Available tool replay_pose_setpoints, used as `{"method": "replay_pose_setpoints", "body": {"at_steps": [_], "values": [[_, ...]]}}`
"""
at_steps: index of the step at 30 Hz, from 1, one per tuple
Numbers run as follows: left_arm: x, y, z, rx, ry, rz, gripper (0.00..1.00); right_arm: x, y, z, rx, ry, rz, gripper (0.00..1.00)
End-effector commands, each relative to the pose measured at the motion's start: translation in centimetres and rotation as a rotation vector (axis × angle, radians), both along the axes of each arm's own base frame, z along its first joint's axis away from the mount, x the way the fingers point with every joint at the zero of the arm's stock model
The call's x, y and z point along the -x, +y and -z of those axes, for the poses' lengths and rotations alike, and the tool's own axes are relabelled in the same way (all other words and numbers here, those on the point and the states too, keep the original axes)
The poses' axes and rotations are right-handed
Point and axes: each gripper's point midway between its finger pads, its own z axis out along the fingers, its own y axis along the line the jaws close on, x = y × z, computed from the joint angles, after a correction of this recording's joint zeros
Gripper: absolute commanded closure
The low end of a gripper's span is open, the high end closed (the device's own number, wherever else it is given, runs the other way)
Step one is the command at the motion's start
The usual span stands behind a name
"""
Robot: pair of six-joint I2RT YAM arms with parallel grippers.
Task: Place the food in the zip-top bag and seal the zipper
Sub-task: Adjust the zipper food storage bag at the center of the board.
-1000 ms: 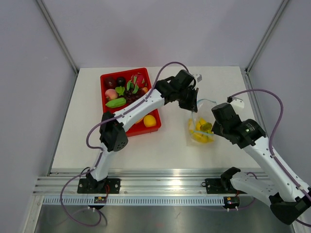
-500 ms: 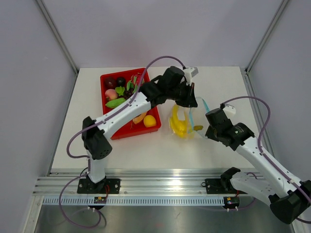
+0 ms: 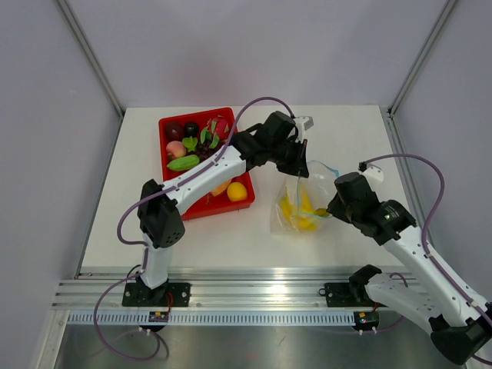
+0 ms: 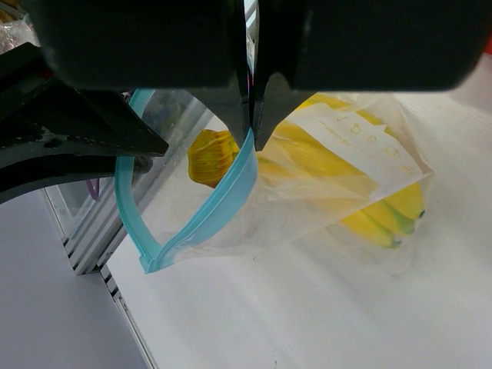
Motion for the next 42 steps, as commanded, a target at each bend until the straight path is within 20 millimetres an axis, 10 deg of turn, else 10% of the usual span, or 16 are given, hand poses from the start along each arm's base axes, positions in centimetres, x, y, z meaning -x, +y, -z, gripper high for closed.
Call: {"method": "replay_pose_setpoints", "body": {"at_steps": [1, 12, 17, 29, 42], "values": [[-0.1, 0.1, -4.8, 0.111, -0.062, 0.009, 1.0, 0.1, -0.8, -1.4, -0.043, -0.057, 0.081, 0.59], [-0.1, 0.1, -5.0, 0.128, -0.047, 0.01, 1.0, 1.7, 0.4, 0.7, -0.165, -0.008, 0.084, 0.65], [-0.2, -0.1, -5.5, 0.134, -0.067, 0.023, 1.0, 1.3, 0.9, 0.9, -0.183, -0.015, 0.08, 1.0], [-0.6, -0.8, -9.0, 0.182, -0.167, 0.103, 1.0, 2.1, 2.7, 2.4, -0.276, 0.028, 0.027, 1.0], [0.9, 0.5, -5.9, 0.133, -0.102, 0.182, 1.0, -1.8, -0.6, -7.7, -0.054, -0.223, 0.046, 1.0]]}}
